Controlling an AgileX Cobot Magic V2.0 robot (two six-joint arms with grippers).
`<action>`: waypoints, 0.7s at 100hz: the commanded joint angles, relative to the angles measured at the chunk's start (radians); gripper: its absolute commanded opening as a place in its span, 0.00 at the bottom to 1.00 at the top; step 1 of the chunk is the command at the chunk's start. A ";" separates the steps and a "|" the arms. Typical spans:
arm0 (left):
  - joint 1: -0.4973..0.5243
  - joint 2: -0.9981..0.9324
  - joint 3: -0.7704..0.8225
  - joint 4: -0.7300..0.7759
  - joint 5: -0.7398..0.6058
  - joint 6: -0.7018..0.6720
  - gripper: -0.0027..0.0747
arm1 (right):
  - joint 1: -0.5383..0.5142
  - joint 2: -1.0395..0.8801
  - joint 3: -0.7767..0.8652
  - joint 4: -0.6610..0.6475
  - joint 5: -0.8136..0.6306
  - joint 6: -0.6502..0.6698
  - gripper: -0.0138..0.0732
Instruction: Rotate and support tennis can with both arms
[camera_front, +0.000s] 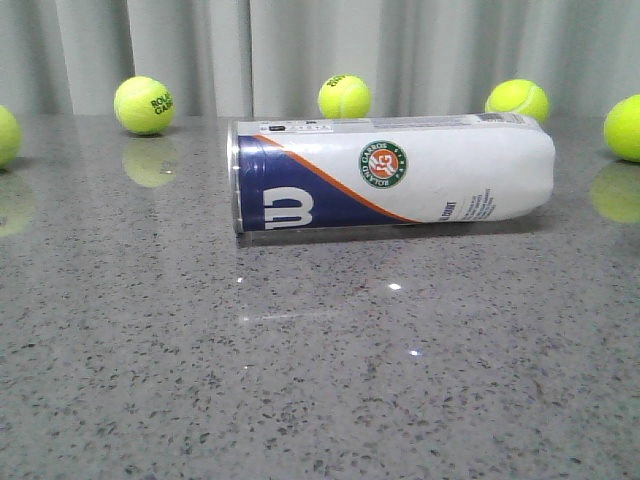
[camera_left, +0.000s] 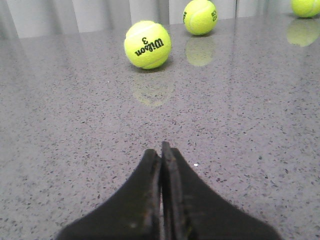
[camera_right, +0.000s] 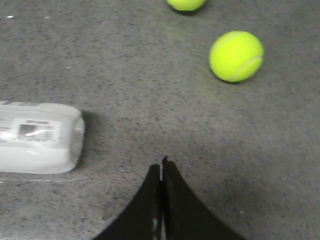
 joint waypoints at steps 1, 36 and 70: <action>-0.005 -0.034 0.045 0.000 -0.080 -0.008 0.01 | -0.086 -0.105 0.063 0.011 -0.121 -0.014 0.08; -0.005 -0.034 0.045 0.000 -0.080 -0.008 0.01 | -0.271 -0.458 0.415 0.157 -0.362 -0.210 0.08; -0.005 -0.034 0.045 0.000 -0.080 -0.008 0.01 | -0.271 -0.806 0.597 0.156 -0.426 -0.210 0.08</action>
